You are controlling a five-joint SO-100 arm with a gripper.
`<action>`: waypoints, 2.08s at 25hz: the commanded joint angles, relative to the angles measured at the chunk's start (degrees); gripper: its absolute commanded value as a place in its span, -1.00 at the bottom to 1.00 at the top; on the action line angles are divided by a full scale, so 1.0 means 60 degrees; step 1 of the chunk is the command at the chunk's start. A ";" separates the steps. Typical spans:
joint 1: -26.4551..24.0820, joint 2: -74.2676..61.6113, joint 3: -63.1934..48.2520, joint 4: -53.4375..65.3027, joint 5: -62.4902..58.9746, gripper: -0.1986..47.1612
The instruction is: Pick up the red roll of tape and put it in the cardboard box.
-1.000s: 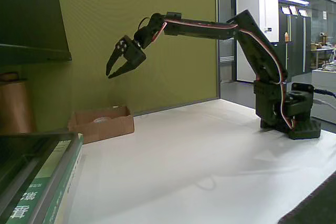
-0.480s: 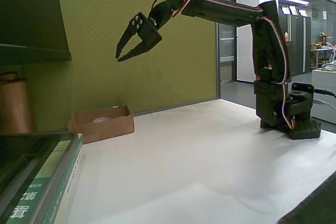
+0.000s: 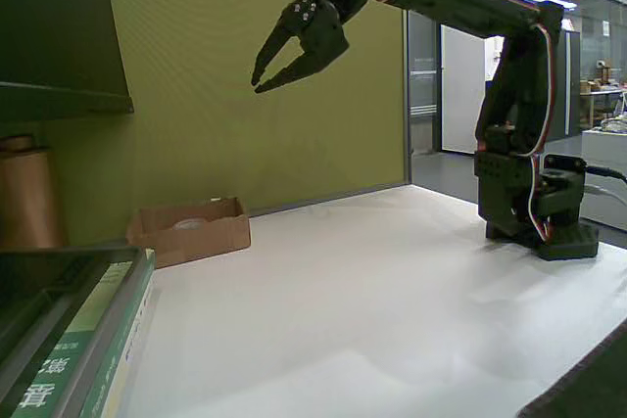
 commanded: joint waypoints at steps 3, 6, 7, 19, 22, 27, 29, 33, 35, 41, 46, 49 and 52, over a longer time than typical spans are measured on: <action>-0.0117 0.1904 0.1318 0.0425 -0.0146 -0.98; -0.0366 0.2769 0.2212 0.0952 -0.0161 -0.98; -0.0454 0.3062 0.2534 0.1084 -0.0146 -0.98; -0.2212 0.6724 0.6782 0.1611 0.0571 -0.97; -0.2505 0.7544 0.7573 0.1714 0.0820 -0.89; -0.3208 0.8672 0.8701 0.2241 0.0732 -0.99; -0.3428 0.9141 0.9185 0.2285 0.0850 -0.99; -0.3735 1.0063 1.0313 0.2197 0.1245 -0.99; -0.3911 1.0518 1.0635 0.2036 0.1274 -0.99; -0.4409 1.2129 1.2554 0.1831 0.1450 -0.99; -0.4805 1.3286 1.3579 0.2212 0.1758 -0.99; -0.4951 1.3916 1.4165 0.2227 0.1816 -0.99; -0.5068 1.4502 1.4634 0.2227 0.1685 -0.99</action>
